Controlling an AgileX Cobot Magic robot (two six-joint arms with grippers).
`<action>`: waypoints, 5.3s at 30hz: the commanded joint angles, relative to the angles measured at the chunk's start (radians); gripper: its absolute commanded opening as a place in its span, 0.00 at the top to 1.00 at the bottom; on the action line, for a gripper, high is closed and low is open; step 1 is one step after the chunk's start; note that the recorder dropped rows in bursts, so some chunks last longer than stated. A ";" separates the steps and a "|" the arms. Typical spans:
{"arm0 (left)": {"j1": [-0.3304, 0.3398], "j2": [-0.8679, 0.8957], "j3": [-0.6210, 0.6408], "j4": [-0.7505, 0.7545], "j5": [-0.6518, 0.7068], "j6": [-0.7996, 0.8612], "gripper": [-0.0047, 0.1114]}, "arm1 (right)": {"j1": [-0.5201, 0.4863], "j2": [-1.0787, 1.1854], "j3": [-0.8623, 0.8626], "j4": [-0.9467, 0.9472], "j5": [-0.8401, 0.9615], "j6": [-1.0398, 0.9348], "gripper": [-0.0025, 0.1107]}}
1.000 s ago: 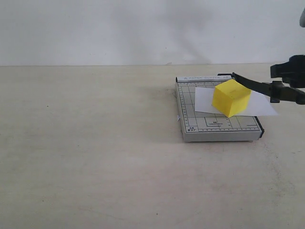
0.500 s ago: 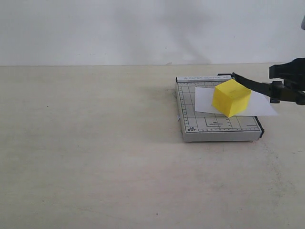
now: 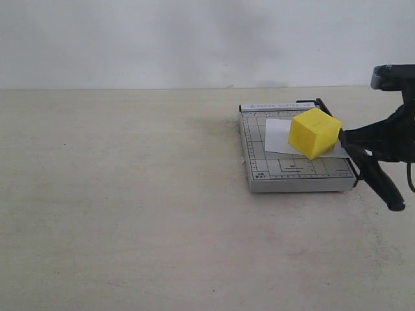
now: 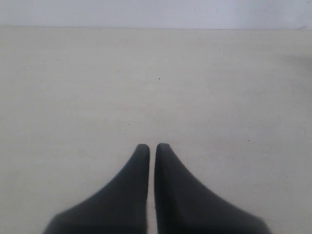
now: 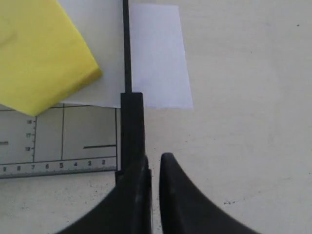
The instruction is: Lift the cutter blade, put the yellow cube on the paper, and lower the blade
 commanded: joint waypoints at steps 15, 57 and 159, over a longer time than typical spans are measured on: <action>0.002 -0.004 0.004 -0.007 -0.021 -0.007 0.92 | 0.002 -0.187 0.012 0.008 -0.029 -0.010 0.89; 0.002 -0.004 0.004 -0.007 -0.018 -0.007 0.92 | 0.000 -1.035 0.666 0.223 -0.599 -0.341 0.90; -0.059 -0.498 0.004 -0.102 0.397 0.000 0.92 | -0.049 -1.616 0.838 0.057 0.061 -0.006 0.98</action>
